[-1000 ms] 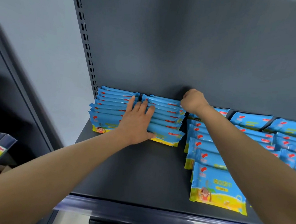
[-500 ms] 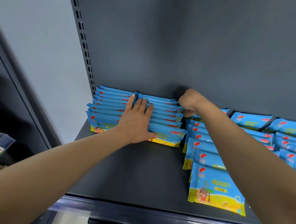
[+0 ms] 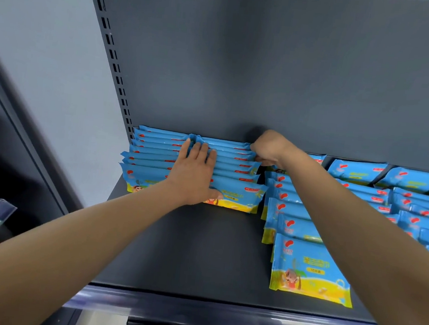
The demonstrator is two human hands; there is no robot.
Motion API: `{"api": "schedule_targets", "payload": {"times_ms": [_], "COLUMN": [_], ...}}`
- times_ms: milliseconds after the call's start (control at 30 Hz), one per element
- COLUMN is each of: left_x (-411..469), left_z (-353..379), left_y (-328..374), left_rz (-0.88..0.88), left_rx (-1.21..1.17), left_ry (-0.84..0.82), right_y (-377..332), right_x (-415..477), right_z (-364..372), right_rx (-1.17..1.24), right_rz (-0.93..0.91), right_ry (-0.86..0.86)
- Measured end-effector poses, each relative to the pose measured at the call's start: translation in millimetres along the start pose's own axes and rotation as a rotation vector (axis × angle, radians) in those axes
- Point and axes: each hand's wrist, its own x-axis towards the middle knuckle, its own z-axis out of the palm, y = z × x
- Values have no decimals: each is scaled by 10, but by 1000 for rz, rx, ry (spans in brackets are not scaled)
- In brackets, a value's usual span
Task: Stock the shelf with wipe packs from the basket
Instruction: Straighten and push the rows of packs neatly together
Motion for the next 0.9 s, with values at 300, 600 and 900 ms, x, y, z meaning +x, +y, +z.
{"api": "schedule_targets", "payload": {"times_ms": [300, 600, 900], "left_x": [2, -313, -398], "left_z": [-28, -21, 101], "left_y": [-85, -635, -786], "left_rz": [26, 28, -21], "left_rx": [-132, -101, -56], "left_ry": [-39, -13, -97], "right_y": [-186, -212, -305], "right_x": [-462, -472, -542], "right_z": [3, 240, 374], "right_rx": [-682, -844, -902], "right_rz": [-194, -190, -137], "right_ry": [-182, -113, -48]}}
